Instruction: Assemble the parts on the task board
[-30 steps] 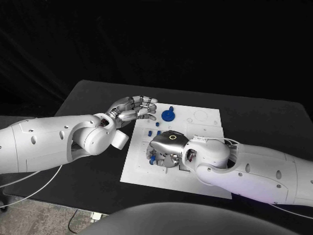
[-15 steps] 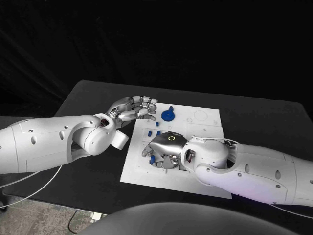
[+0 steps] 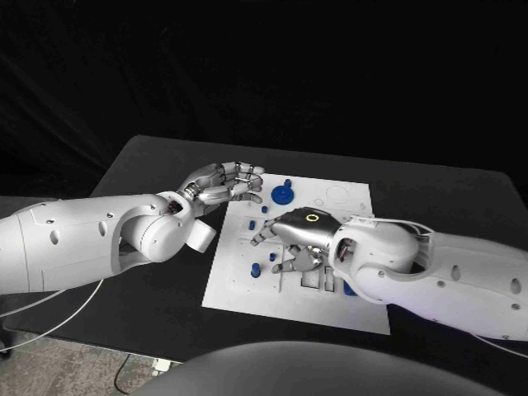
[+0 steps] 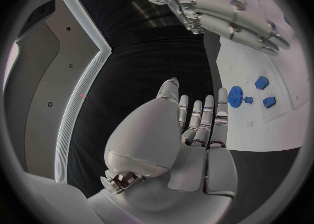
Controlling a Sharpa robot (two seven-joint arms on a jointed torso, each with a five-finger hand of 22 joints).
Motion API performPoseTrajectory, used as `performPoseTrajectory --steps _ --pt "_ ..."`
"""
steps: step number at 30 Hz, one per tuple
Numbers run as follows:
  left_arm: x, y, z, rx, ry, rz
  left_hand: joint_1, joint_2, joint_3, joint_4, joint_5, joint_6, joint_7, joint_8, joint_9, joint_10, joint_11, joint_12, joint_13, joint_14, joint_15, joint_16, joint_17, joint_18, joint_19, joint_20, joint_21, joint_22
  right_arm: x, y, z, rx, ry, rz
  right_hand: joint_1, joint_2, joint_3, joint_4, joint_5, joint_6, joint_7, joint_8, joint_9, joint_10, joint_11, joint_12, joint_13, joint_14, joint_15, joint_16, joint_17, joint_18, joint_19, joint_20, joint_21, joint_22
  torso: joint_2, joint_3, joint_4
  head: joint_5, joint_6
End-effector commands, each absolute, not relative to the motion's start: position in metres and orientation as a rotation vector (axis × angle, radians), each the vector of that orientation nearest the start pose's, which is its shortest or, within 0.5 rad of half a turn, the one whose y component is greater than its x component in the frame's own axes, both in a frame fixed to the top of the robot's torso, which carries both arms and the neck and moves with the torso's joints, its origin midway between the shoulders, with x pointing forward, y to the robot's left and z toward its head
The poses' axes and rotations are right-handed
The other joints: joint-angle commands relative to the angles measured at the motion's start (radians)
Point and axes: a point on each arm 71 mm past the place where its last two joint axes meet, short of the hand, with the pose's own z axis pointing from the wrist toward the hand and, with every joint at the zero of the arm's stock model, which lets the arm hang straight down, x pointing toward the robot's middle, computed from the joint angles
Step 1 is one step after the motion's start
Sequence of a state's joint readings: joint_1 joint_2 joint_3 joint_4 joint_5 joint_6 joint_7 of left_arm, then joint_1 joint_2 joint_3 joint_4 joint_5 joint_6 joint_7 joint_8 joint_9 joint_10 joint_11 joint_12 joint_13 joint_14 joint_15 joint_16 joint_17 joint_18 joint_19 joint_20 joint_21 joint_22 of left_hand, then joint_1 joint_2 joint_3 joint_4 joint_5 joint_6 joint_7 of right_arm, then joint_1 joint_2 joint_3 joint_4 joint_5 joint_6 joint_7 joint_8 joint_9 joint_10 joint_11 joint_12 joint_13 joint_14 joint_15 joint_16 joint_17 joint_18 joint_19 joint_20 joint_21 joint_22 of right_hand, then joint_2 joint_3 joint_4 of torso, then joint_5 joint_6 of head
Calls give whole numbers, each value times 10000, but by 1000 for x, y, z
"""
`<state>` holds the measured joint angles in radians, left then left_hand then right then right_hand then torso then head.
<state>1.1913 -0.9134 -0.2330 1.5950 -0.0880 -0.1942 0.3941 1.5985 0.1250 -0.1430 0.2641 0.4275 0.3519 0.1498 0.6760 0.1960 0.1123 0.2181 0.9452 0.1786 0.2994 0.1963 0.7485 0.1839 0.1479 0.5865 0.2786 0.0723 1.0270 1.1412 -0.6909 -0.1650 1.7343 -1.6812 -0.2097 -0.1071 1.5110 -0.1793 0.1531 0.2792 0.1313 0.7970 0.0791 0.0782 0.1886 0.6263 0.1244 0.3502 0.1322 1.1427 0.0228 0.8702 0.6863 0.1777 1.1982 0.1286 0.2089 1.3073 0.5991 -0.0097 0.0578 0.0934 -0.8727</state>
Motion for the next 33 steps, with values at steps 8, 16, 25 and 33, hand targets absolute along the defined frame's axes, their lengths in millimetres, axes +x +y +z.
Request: performPoseTrajectory --steps 8,16,25,33 --pt "439 221 -241 -10374 16652 -15424 -23 61 -52 17 15 -68 347 68 -20 -34 51 46 -20 -9 71 71 -16 78 39 42 -2 0 413 -146 -191 -1317 19147 9325 -120 478 -4 -23 -261 806 559 478 178 1292 -83 1939 722 -14 121 145 16 -8 158 48 -190 157 -52 -18 -22 -229 1" --pt "440 223 -239 -10279 15931 -15499 -183 151 -177 194 53 38 441 211 -86 180 -167 199 -79 160 -72 208 -34 134 139 13 23 5 425 -212 -213 2257 22512 7806 -2332 1303 -1064 4 303 1905 210 1995 1066 5675 -1002 9542 8167 2743 -491 4114 4588 -358 1799 -559 3545 838 -81 -12 -36 -494 1" --pt "439 220 -240 -10308 15947 -15558 -186 229 -182 208 179 49 390 228 -127 228 -160 214 -120 202 -77 237 -50 151 158 15 19 0 420 -236 -232 532 23678 4169 -4163 1748 -1664 81 253 2599 -294 3176 2024 9445 -1418 12206 14386 4066 -987 6513 8047 -941 2877 -929 8218 1568 -57 -19 -29 -594 1" --pt "439 218 -242 -10357 16105 -15593 -174 273 -180 207 252 37 345 224 -159 234 -119 207 -151 204 -58 240 -66 152 157 21 11 -5 417 -233 -235 -1091 23028 2634 -6001 1720 -1510 150 361 2568 -990 5950 5531 9445 -2014 12206 14386 4281 -1522 7006 8845 -1207 3074 -1426 10360 1892 -76 -19 -13 -652 1"
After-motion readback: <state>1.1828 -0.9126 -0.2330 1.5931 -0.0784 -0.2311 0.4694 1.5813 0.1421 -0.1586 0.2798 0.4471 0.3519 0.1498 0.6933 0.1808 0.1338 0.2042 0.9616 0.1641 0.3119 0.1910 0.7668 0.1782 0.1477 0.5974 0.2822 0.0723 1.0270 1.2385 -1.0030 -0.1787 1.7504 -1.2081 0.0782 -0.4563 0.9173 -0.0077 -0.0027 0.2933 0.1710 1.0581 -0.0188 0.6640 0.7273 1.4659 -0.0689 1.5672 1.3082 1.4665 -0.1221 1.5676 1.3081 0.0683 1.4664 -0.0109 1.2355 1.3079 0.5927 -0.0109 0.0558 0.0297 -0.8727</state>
